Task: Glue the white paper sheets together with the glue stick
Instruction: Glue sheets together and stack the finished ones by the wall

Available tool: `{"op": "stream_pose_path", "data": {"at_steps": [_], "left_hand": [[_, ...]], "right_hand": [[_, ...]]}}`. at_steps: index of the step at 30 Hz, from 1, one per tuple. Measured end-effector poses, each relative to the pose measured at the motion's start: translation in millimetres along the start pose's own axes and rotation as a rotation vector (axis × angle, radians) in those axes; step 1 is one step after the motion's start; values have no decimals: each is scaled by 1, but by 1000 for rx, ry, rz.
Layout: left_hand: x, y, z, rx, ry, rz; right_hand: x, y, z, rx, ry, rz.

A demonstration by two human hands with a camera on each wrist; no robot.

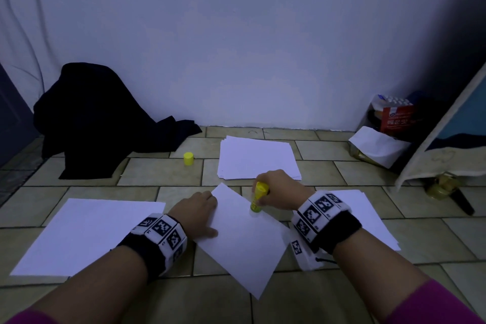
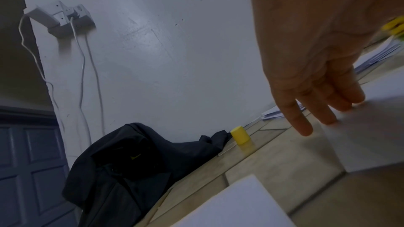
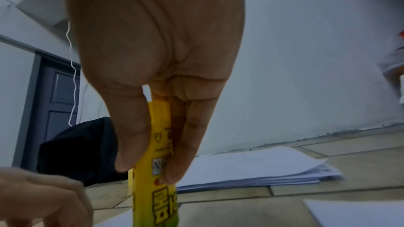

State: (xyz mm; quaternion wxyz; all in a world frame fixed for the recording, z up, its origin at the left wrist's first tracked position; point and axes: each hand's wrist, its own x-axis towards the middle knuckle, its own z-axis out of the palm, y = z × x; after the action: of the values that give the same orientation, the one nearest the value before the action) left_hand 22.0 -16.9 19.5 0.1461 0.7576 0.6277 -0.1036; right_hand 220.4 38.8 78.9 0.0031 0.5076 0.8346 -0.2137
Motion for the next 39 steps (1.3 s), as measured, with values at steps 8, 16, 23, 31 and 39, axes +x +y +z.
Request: {"op": "stream_pose_path", "data": {"at_steps": [8,16,23,31,39], "left_hand": [[-1,-4,3,-39,15,40],[-8,-7,5,-101,21,17],[-20,-21,5,-95,66,9],[-25,-21,28,-106,-34,-35],[-21,-19,43,-81,-118,-119]], "right_hand": [[-35,29,-10,-44,-74,29],[-31,45,-24,-6,-115,142],[-19,47,-29,1388,300,272],[32,8,5,1459,-35,222],[98,-52,37,592,150,140]]}}
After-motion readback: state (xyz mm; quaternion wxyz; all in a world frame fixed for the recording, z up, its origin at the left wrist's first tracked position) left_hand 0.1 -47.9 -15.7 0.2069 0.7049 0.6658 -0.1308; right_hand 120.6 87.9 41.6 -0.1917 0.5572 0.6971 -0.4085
